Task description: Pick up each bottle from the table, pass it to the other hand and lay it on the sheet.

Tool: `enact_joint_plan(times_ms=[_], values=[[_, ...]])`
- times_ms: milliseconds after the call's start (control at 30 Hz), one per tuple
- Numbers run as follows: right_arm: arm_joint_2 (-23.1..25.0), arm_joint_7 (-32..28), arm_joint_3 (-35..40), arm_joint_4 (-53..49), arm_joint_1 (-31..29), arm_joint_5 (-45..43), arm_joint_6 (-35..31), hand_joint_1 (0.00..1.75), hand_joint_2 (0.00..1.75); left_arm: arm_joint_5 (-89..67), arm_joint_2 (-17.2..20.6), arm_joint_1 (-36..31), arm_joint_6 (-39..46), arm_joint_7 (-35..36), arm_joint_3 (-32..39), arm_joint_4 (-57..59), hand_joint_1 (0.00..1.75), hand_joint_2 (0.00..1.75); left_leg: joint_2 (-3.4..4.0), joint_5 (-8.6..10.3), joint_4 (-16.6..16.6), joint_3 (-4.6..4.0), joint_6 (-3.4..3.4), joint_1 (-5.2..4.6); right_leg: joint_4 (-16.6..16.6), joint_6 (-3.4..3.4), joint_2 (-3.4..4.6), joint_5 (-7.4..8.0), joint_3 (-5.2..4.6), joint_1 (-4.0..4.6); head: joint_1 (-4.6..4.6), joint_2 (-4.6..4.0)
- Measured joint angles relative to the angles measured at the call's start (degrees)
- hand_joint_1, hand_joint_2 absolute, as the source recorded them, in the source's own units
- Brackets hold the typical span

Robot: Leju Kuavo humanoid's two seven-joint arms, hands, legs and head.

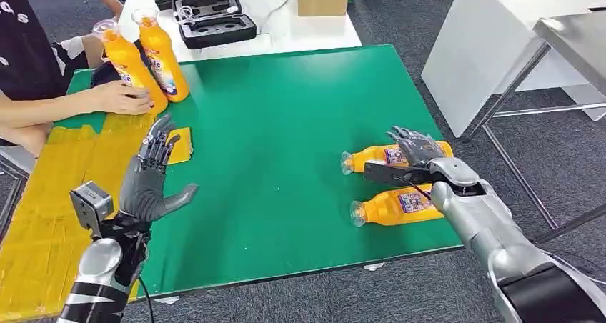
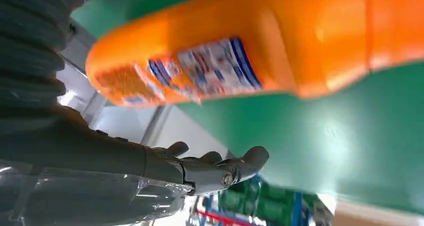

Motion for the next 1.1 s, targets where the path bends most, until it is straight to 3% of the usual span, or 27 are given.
enact_joint_plan(times_ms=[333,800,967,1000,1067,1100], values=[[0.70,1.24,2.07,8.87,-2.72,0.72,1.20,0.00,1.75,0.68,0.04,-0.63,-0.33,-0.13,-0.79,2.29,0.00,1.75,-0.02,0.00,0.00,0.00,0.00,0.00,0.00,0.00,-0.01,0.00,-0.01,0.00,-0.04,0.00],[0.72,4.00,4.07,11.97,-3.55,3.39,0.83,0.00,1.75,0.85,0.31,-0.57,-0.07,0.07,-0.92,3.32,0.00,1.75,-0.04,0.00,0.01,0.01,0.00,0.00,-0.01,0.00,-0.10,-0.01,0.01,0.00,-0.04,0.00],[0.74,7.81,5.07,12.94,-3.53,5.77,-0.74,0.02,1.75,1.20,0.33,-0.25,0.66,0.70,-0.92,3.74,0.00,1.75,-0.05,0.00,0.00,0.00,0.00,0.00,-0.01,0.00,-0.09,-0.01,0.01,0.00,-0.04,0.00],[0.79,8.18,5.20,13.13,-3.52,6.03,-0.74,0.17,1.75,1.20,0.33,-0.19,0.68,0.72,-0.92,3.76,0.00,1.75,-0.05,0.00,0.00,0.00,0.00,0.00,-0.01,0.00,-0.09,-0.01,0.01,0.00,-0.04,0.00],[0.87,8.52,5.49,13.63,-3.52,6.21,-0.70,1.33,1.75,1.20,0.33,-0.16,0.70,0.77,-0.92,3.91,0.00,1.75,-0.05,0.00,0.00,0.01,0.00,0.00,-0.01,0.00,-0.09,-0.01,0.01,0.00,-0.04,0.00],[0.94,8.61,5.55,13.88,-3.52,6.23,-0.53,1.47,1.75,1.20,0.33,-0.14,0.70,0.79,-0.92,4.00,0.00,1.75,-0.05,0.00,0.00,0.01,0.00,0.00,-0.01,0.00,-0.10,-0.01,0.01,0.00,-0.04,0.00]])
